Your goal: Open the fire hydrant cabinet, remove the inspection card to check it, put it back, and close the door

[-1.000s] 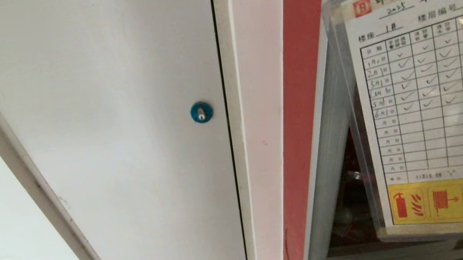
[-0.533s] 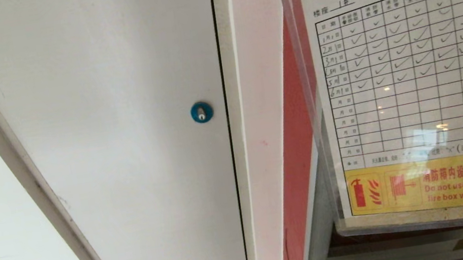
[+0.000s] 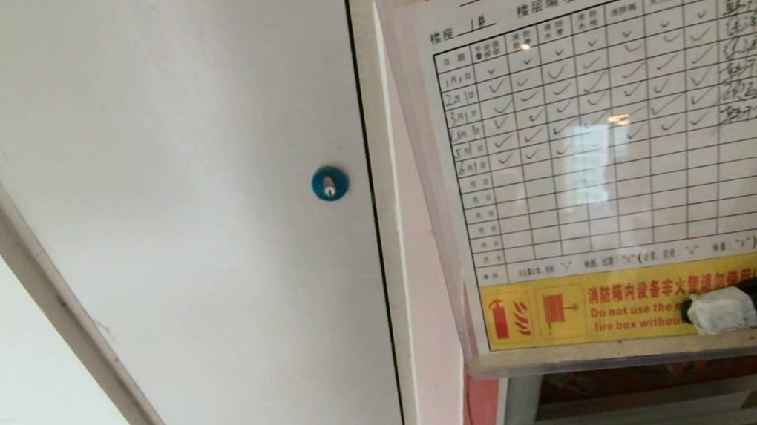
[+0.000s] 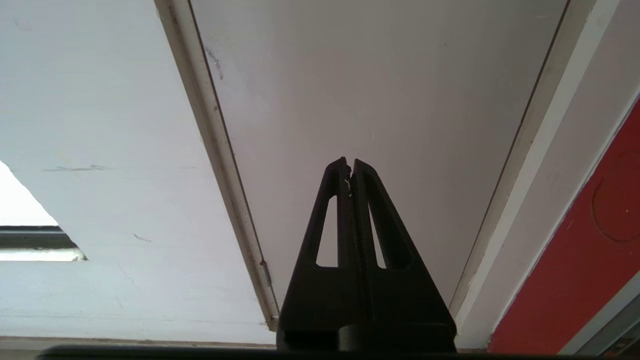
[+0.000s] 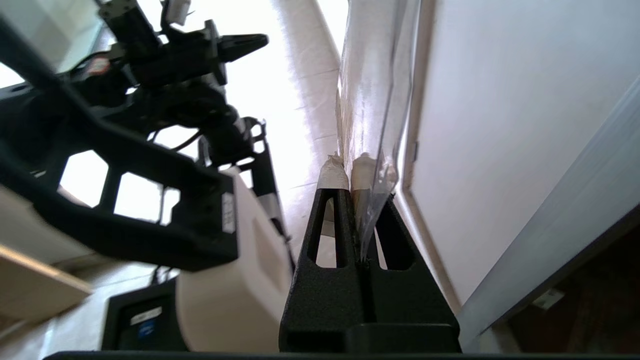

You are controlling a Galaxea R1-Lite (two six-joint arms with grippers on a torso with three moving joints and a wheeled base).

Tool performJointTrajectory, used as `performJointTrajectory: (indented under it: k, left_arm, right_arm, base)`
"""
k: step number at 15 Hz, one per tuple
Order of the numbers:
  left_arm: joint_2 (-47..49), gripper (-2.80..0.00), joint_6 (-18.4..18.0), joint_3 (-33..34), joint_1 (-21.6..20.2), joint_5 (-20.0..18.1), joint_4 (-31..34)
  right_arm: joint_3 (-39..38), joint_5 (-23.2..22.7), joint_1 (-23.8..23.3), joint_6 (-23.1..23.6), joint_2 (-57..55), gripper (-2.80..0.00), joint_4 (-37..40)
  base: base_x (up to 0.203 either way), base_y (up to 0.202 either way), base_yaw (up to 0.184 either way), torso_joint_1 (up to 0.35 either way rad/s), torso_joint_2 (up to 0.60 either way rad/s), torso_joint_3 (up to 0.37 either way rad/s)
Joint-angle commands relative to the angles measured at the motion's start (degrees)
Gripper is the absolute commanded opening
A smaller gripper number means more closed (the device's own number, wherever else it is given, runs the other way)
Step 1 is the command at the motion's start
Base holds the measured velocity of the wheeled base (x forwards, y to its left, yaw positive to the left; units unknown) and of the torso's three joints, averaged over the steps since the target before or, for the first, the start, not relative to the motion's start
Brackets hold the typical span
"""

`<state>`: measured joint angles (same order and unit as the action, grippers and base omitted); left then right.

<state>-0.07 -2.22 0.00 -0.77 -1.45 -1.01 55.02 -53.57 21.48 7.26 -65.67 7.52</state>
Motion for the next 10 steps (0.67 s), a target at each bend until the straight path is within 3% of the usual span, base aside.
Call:
performJointTrajectory:
  k: [1, 4, 6, 10]
  left_arm:
    - [0.07, -2.80, -0.03, 0.40, -0.02, -0.04, -0.04]
    - [0.07, -2.80, -0.01, 0.35, -0.02, -0.04, 0.02]
    - [0.07, -2.80, -0.06, 0.38, -0.02, -0.04, -0.04]
    - [0.07, -2.80, 0.00, 0.42, -0.02, -0.04, -0.03]
  right_arm:
    - [-2.39, 3.81, 4.34, -0.83, -0.79, -2.80, -5.72]
    - [-3.00, 9.83, 9.84, -4.75, -2.71, -2.80, -10.95]
    - [-4.41, 10.67, 10.87, -6.18, -3.49, -2.80, -15.62]
    - [-4.66, 10.72, 11.40, -7.82, -3.50, -2.80, -16.18]
  base:
    - [0.000, 0.000, 0.000, 0.000, 0.00, 0.000]
    - [0.000, 0.000, 0.000, 0.000, 0.00, 0.000]
    - [0.000, 0.000, 0.000, 0.000, 0.00, 0.000]
    - [0.000, 0.000, 0.000, 0.000, 0.00, 0.000]
